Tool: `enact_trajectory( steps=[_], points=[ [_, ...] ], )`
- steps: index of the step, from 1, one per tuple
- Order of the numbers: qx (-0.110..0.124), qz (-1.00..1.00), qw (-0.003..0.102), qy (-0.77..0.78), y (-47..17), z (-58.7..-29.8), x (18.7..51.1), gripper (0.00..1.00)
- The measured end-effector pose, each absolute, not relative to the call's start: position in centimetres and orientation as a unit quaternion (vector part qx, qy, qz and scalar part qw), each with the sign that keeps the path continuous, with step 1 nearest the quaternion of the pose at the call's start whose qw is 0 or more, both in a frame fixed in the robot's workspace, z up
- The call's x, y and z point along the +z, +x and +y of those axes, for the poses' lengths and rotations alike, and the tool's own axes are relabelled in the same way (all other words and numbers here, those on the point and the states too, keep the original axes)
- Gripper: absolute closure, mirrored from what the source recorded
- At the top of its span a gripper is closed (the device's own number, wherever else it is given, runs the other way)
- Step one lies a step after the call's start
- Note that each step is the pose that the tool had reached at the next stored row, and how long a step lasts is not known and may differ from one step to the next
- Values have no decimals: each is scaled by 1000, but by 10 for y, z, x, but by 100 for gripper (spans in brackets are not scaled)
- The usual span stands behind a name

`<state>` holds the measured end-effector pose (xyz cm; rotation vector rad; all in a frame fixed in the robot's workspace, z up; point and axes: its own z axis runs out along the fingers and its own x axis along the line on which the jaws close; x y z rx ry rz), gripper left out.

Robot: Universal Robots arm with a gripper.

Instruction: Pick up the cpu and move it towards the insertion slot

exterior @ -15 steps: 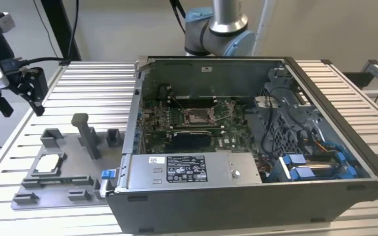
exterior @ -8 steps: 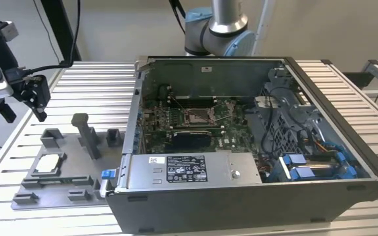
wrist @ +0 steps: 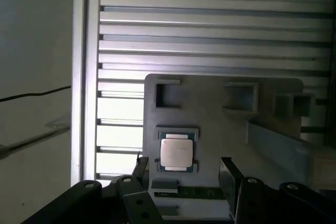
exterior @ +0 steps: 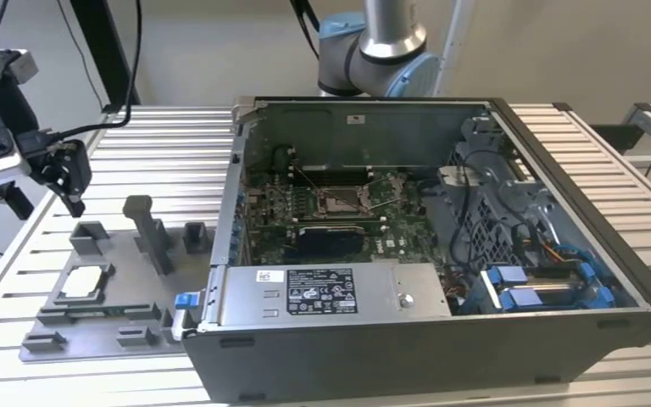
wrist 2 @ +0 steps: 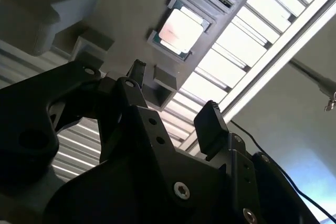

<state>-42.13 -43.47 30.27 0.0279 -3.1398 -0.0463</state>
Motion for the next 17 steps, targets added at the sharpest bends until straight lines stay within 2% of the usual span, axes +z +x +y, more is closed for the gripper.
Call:
enact_trajectory(
  steps=[17],
  points=[
    [-16, -1000, 0, 9, -425, -435, 286, 0]
  ],
)
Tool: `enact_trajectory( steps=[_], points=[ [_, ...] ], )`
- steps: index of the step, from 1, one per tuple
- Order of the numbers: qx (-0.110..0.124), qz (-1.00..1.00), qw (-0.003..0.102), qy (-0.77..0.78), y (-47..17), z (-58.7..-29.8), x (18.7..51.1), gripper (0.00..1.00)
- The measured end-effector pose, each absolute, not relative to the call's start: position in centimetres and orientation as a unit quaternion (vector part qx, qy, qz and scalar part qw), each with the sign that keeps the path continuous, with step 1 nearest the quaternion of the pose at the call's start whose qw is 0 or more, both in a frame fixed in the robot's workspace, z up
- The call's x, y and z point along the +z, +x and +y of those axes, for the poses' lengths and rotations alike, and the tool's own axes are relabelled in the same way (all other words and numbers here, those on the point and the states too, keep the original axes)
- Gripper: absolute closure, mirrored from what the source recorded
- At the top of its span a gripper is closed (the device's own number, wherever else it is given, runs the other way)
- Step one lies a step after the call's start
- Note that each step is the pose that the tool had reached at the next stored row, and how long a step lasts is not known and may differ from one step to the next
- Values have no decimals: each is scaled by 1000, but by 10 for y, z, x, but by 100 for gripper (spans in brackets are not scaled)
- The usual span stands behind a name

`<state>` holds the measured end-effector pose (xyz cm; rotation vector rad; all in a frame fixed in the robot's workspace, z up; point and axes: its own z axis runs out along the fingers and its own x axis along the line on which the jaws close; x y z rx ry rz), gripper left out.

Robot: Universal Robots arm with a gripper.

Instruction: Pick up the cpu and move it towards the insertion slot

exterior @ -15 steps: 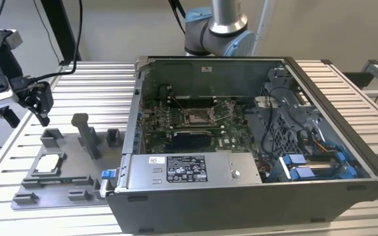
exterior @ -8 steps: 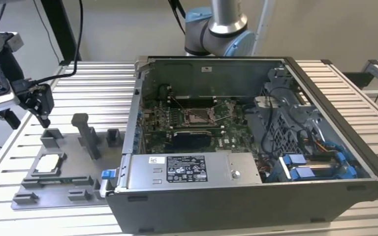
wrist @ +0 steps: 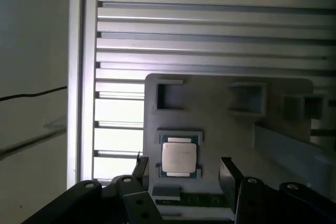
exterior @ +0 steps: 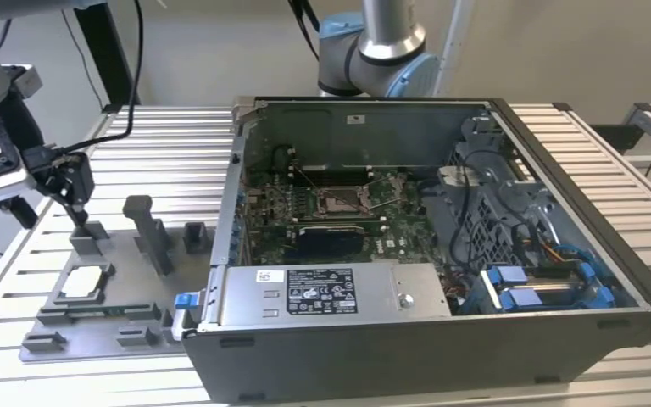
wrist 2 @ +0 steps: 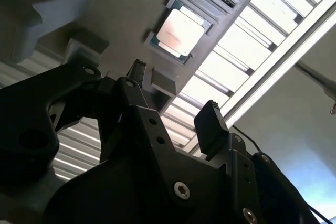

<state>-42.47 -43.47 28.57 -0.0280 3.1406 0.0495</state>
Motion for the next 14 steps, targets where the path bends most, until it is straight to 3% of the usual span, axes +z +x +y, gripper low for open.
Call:
enact_trajectory(
  steps=[14],
  points=[
    [16, 1000, 0, -9, -425, -439, 263, 0]
  ],
)
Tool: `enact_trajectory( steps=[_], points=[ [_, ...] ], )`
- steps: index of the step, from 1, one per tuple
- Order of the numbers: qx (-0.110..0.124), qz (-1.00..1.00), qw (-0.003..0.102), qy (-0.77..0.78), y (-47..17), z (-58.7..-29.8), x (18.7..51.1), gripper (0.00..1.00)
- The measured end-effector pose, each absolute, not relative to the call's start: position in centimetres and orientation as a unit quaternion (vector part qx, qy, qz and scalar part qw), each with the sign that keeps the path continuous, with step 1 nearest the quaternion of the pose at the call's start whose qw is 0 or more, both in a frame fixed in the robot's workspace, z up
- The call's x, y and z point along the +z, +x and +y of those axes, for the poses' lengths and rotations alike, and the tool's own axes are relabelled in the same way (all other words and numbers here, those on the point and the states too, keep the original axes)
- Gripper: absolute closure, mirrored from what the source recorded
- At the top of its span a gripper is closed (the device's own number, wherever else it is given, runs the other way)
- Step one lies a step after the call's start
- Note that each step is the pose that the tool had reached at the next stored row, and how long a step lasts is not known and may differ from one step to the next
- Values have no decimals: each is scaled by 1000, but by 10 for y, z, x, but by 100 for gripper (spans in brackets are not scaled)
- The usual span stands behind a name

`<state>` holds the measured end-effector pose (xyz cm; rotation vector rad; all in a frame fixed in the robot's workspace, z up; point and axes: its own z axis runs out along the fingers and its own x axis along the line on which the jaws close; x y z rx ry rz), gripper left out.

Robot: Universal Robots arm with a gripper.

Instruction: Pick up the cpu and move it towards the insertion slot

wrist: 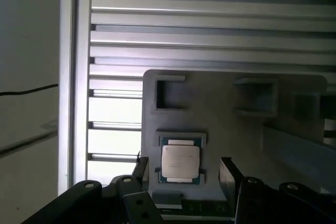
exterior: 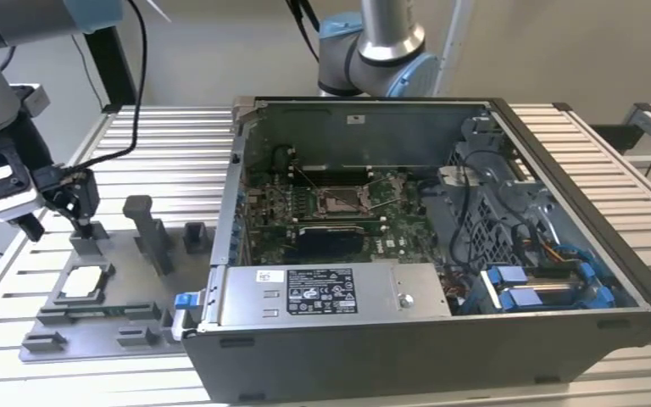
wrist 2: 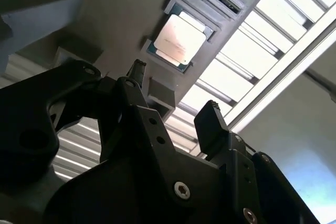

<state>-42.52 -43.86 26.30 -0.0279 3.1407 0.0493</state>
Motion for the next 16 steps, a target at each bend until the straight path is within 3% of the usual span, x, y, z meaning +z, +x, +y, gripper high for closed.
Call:
enact_trajectory(
  steps=[16],
  points=[
    [16, 1000, 0, -8, -425, -448, 236, 0]
  ],
)
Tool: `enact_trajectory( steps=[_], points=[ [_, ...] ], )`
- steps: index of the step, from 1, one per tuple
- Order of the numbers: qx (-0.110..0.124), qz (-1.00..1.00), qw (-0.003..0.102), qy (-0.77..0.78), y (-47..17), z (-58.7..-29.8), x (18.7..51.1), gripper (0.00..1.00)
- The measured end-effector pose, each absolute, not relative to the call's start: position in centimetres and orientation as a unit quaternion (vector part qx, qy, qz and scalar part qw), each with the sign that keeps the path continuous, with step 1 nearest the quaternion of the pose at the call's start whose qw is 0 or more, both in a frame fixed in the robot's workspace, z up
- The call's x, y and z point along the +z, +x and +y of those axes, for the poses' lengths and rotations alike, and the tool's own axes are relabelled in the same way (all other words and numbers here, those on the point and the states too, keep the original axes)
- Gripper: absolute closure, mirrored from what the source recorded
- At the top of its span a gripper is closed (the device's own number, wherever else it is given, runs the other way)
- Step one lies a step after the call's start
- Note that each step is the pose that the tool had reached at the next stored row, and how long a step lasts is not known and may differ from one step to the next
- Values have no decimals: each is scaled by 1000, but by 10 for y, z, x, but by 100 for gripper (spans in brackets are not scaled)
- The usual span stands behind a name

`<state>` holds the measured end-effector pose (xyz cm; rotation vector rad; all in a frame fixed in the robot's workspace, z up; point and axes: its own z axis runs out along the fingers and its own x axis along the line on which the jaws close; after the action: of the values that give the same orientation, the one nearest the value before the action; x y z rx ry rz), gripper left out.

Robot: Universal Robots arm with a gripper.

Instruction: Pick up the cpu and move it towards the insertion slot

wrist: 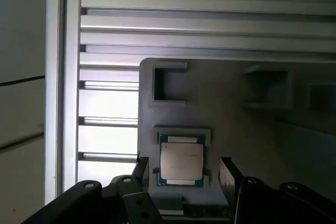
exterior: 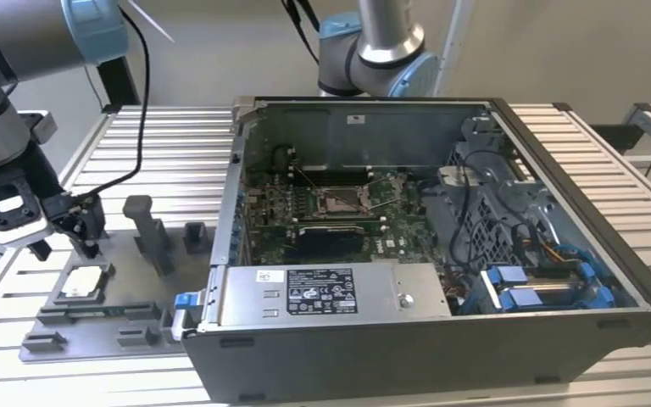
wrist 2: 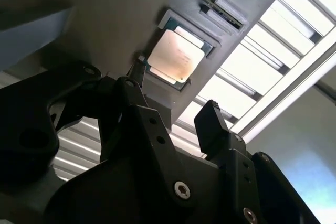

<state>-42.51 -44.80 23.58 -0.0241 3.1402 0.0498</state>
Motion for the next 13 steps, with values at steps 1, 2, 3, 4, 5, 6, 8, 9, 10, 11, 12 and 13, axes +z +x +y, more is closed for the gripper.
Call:
enact_trajectory(
  steps=[1, 2, 3, 4, 5, 6, 8, 9, 10, 11, 12, 13],
  points=[
    [16, 1000, 0, -8, -425, -448, 234, 0],
    [16, 1000, 0, -8, -425, -449, 232, 0],
    [16, 1000, 0, -8, -425, -449, 230, 0],
    [16, 1000, 0, -8, -425, -449, 229, 0],
    [16, 1000, 0, -8, -425, -450, 227, 0],
    [16, 1000, 0, -8, -425, -450, 225, 0],
    [16, 1000, 0, -8, -425, -450, 221, 0],
    [16, 1000, 0, -8, -425, -450, 220, 0],
    [16, 1000, 0, -8, -425, -450, 218, 0],
    [16, 1000, 0, -8, -425, -450, 216, 0],
    [16, 1000, 0, -8, -425, -451, 214, 0],
    [16, 1000, 0, -8, -425, -451, 213, 0]
  ],
)
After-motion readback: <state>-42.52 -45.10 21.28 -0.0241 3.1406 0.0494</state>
